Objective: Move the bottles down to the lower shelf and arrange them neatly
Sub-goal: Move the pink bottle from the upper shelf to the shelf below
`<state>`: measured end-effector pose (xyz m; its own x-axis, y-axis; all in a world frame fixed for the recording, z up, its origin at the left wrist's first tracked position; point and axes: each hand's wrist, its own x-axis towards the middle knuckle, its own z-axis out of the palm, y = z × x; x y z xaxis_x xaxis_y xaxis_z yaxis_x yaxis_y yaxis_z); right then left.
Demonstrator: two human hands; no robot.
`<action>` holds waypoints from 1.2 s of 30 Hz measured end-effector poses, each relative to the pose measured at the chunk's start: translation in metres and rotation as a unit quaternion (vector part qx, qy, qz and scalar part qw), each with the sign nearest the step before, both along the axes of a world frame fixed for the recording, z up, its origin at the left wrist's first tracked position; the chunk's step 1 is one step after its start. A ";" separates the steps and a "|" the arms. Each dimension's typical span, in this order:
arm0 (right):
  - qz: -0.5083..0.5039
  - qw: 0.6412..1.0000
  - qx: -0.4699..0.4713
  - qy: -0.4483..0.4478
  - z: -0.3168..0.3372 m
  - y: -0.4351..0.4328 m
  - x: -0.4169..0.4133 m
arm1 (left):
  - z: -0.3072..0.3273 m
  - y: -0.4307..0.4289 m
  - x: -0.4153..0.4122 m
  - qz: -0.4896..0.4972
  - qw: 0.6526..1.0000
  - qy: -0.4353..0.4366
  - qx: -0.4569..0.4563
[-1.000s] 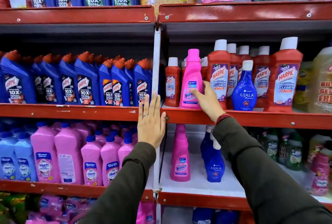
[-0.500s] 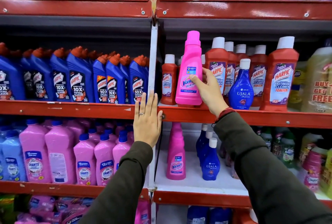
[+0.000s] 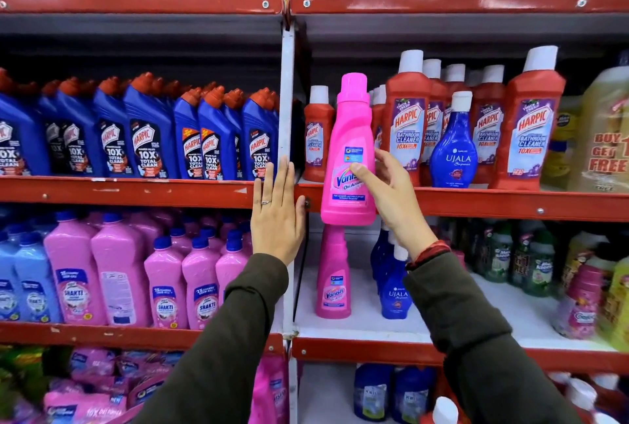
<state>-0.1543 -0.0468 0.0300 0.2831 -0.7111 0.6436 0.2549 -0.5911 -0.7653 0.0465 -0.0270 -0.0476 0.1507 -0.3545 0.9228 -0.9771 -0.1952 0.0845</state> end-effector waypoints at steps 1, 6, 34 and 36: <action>0.003 1.000 0.005 -0.002 -0.009 0.001 -0.001 | -0.005 0.002 -0.001 -0.004 1.000 0.000 -0.006; 0.015 1.000 0.021 -0.008 -0.065 0.003 -0.004 | -0.044 0.009 -0.010 -0.024 0.999 0.012 -0.018; 0.007 0.984 0.154 0.087 -0.262 -0.055 0.028 | -0.243 -0.001 -0.001 -0.005 0.984 0.048 0.169; 0.014 0.984 0.157 0.088 -0.262 -0.057 0.028 | -0.244 -0.003 -0.001 -0.001 0.984 0.048 0.171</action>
<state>-0.1264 -0.1040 -0.2324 0.3923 -0.8575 0.3328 0.1147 -0.3134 -0.9427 0.0454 -0.0295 -0.2921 0.2297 -0.6427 0.7308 -0.9684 -0.2261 0.1055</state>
